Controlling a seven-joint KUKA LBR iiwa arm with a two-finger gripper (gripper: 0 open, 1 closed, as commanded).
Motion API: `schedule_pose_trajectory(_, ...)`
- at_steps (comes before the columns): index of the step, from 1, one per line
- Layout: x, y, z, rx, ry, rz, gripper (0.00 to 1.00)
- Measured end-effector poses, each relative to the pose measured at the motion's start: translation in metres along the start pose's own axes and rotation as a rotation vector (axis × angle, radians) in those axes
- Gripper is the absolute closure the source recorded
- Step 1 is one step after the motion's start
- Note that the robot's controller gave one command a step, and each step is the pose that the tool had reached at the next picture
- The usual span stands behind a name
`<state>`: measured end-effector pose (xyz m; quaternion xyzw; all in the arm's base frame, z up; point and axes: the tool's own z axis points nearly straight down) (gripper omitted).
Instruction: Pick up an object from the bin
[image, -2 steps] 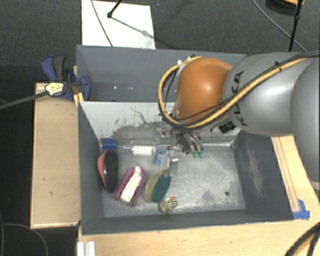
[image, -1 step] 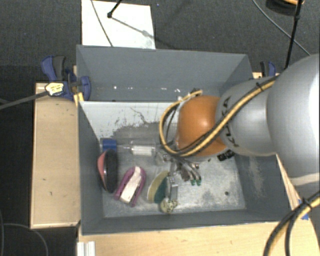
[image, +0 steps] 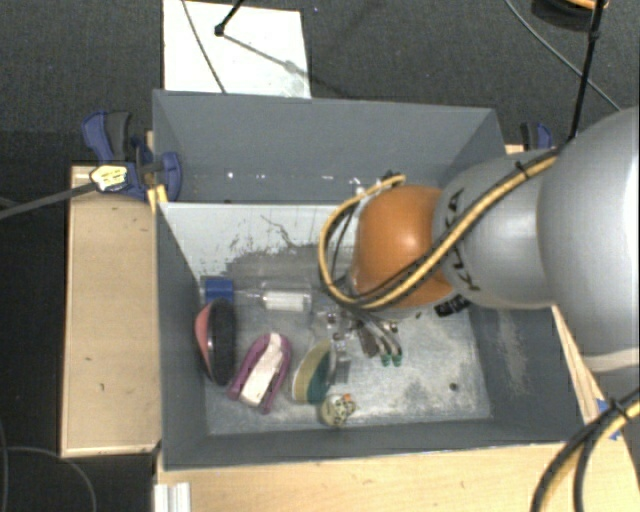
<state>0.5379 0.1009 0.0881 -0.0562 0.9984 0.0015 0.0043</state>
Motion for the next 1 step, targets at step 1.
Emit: schedule_pose_trajectory(1, -0.0421, -0.0044, -0.1245, 0.002, -0.004, -0.023, 1.00)
